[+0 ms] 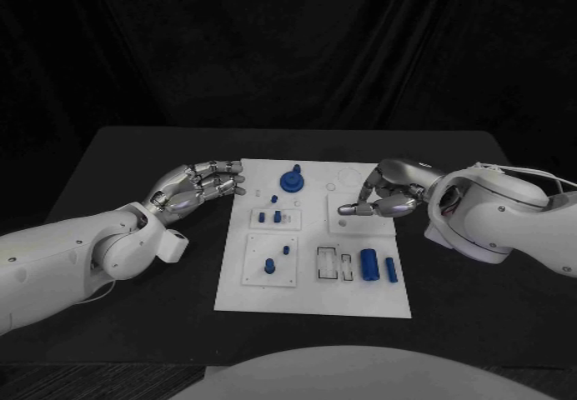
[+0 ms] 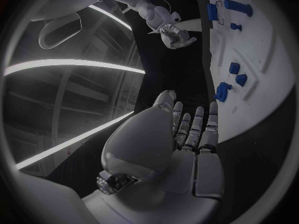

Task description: Assemble the parts on the task board

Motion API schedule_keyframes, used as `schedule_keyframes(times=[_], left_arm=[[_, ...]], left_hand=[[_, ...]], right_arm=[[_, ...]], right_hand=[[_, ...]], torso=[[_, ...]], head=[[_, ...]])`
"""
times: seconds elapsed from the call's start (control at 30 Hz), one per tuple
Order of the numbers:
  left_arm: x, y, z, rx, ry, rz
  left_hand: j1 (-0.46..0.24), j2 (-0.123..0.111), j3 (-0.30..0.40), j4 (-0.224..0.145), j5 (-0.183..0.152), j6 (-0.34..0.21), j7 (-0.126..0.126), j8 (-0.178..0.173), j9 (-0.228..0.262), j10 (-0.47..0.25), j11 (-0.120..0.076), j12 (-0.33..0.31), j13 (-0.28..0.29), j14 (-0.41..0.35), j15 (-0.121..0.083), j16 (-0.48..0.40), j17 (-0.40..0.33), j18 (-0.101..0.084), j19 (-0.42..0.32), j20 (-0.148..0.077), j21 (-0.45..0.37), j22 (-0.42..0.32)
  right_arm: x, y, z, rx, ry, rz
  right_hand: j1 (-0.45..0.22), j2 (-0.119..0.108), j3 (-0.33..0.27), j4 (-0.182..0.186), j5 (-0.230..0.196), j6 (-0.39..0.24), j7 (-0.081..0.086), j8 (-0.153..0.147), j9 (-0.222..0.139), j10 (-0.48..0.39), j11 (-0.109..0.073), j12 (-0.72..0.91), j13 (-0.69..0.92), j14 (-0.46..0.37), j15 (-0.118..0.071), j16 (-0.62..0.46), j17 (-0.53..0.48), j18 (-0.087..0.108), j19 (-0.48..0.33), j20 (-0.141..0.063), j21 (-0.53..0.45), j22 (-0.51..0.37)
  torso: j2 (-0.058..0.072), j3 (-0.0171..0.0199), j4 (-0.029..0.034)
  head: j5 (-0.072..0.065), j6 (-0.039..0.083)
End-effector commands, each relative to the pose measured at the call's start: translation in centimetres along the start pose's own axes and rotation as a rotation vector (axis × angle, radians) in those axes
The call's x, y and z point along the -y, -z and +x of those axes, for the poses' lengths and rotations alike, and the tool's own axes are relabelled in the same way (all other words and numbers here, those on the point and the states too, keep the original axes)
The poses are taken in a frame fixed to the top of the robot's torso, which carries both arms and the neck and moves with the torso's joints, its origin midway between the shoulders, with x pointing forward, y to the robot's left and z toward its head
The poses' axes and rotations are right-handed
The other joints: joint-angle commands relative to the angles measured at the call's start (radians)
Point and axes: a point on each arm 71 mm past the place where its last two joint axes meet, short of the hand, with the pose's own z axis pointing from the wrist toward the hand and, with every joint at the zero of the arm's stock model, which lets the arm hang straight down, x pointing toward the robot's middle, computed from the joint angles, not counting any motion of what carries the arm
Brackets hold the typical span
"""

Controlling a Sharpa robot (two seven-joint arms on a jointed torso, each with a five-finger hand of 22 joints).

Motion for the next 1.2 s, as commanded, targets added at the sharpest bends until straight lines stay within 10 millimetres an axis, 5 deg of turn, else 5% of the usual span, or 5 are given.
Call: schedule_keyframes(times=[0.03,0.13,0.33,1.1,1.2], left_arm=[[0.1,0.0,0.1,-0.001,0.01,0.013],[0.0,0.0,0.1,-0.001,0.009,0.012],[0.0,0.0,0.0,0.0,0.01,0.013],[-0.1,0.0,0.2,-0.007,0.014,0.01],[-0.1,0.0,0.2,-0.007,0.015,0.01]], left_hand=[[0.001,0.002,0.001,-0.008,0.005,0.006,0.01,-0.005,-0.001,0.0,0.007,0.004,0.0,0.002,0.005,0.004,-0.001,-0.015,0.007,-0.002,0.004,-0.001],[0.0,0.003,0.001,-0.008,0.005,0.006,0.009,-0.005,-0.001,0.001,0.007,0.005,0.0,0.002,0.005,0.004,-0.001,-0.015,0.007,-0.002,0.005,-0.001],[0.0,0.003,0.001,-0.008,0.005,0.006,0.009,-0.005,-0.001,0.001,0.007,0.005,0.0,0.002,0.005,0.004,-0.001,-0.015,0.007,-0.002,0.005,-0.001],[-0.001,0.004,0.003,-0.008,0.006,0.006,0.009,-0.007,-0.002,0.001,0.008,0.004,0.0,0.002,0.006,0.004,-0.001,-0.016,0.007,-0.002,0.005,-0.002],[-0.001,0.004,0.003,-0.008,0.006,0.006,0.009,-0.007,-0.002,0.001,0.008,0.004,0.0,0.002,0.006,0.004,-0.001,-0.016,0.007,-0.002,0.005,-0.002]], right_arm=[[2.1,0.3,1.3,-0.203,0.059,0.249],[2.7,0.3,1.5,-0.225,0.074,0.291],[3.0,0.2,1.8,-0.267,0.102,0.329],[2.5,-0.2,4.2,-0.343,0.122,0.325],[2.5,-0.2,4.6,-0.352,0.119,0.324]], right_hand=[[-0.025,0.017,-0.029,0.002,0.012,0.062,-0.029,0.036,0.049,0.104,-0.034,0.011,0.263,0.105,-0.027,0.029,0.262,-0.024,0.066,-0.031,0.1,0.227],[-0.035,0.028,-0.024,0.0,0.015,0.104,-0.047,0.071,0.098,0.104,-0.04,0.011,0.263,0.105,-0.046,0.029,0.263,-0.034,0.08,-0.045,0.15,0.24],[-0.053,0.04,-0.016,-0.001,-0.002,0.113,-0.056,0.09,0.16,0.104,-0.049,0.011,0.263,0.105,-0.058,0.029,0.263,-0.043,0.091,-0.06,0.192,0.251],[0.034,0.08,0.014,-0.01,0.02,0.137,-0.059,0.042,0.18,0.104,-0.053,0.011,0.263,0.105,-0.062,0.029,0.263,-0.048,0.097,-0.064,0.213,0.257],[0.06,0.09,0.016,-0.012,0.078,0.14,-0.06,0.032,0.187,0.104,-0.054,0.011,0.263,0.105,-0.064,0.029,0.262,-0.048,0.096,-0.066,0.213,0.257]], torso=[[-0.001,-0.0001,-0.001],[-0.002,0.0005,-0.001],[-0.001,0.0003,-0.0005],[0.0,-0.0002,-0.0009],[0.0,0.0001,-0.0017]], head=[[-0.009,0.0],[-0.013,0.0],[-0.018,0.0],[-0.019,0.0],[-0.019,0.0]])
